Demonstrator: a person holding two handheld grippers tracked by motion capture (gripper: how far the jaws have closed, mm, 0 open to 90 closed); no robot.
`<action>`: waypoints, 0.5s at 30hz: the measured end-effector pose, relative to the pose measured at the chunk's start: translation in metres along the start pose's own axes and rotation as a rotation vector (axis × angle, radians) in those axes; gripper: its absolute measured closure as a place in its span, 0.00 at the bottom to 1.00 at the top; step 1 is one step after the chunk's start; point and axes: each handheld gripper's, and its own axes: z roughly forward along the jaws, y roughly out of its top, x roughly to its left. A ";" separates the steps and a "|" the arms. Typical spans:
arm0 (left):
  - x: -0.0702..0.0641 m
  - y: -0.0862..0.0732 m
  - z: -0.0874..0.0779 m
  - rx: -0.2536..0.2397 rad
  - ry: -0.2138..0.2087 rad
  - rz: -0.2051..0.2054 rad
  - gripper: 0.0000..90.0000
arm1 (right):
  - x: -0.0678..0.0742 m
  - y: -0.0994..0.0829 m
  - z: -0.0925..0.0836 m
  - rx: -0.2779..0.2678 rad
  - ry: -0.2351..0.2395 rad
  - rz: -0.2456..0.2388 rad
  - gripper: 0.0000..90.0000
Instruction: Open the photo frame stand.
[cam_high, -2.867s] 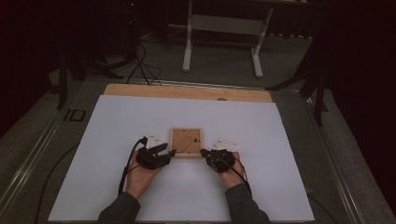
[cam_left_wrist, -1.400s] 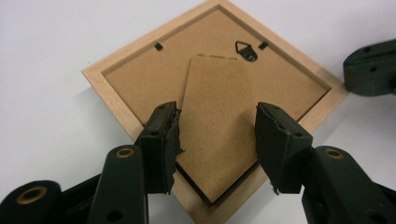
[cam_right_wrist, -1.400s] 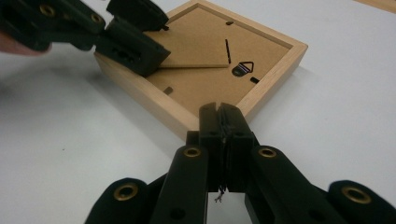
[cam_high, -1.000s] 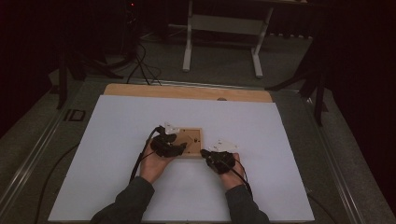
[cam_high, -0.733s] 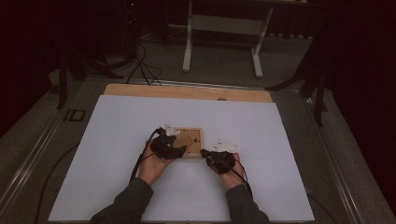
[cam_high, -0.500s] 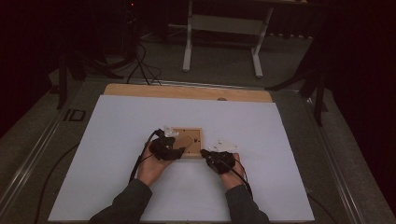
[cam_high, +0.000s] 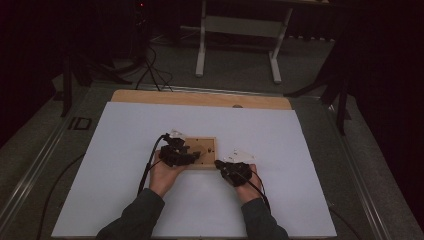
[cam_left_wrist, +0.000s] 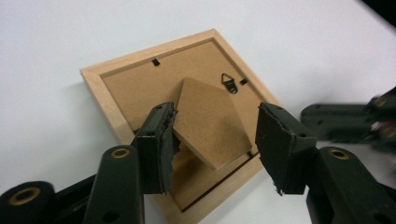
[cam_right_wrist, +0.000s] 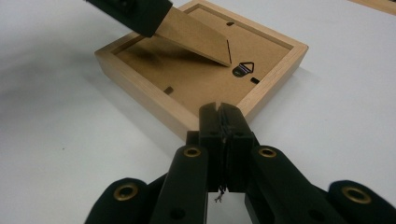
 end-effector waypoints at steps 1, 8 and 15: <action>0.002 0.000 0.000 0.004 -0.012 -0.020 0.52 | 0.000 0.000 0.000 -0.001 0.000 -0.001 0.98; 0.007 -0.001 0.005 0.044 -0.020 -0.064 0.51 | 0.000 0.000 0.000 0.000 0.001 0.002 0.98; 0.009 -0.002 0.005 0.066 -0.028 -0.079 0.52 | 0.000 0.000 0.000 -0.001 0.002 0.002 0.98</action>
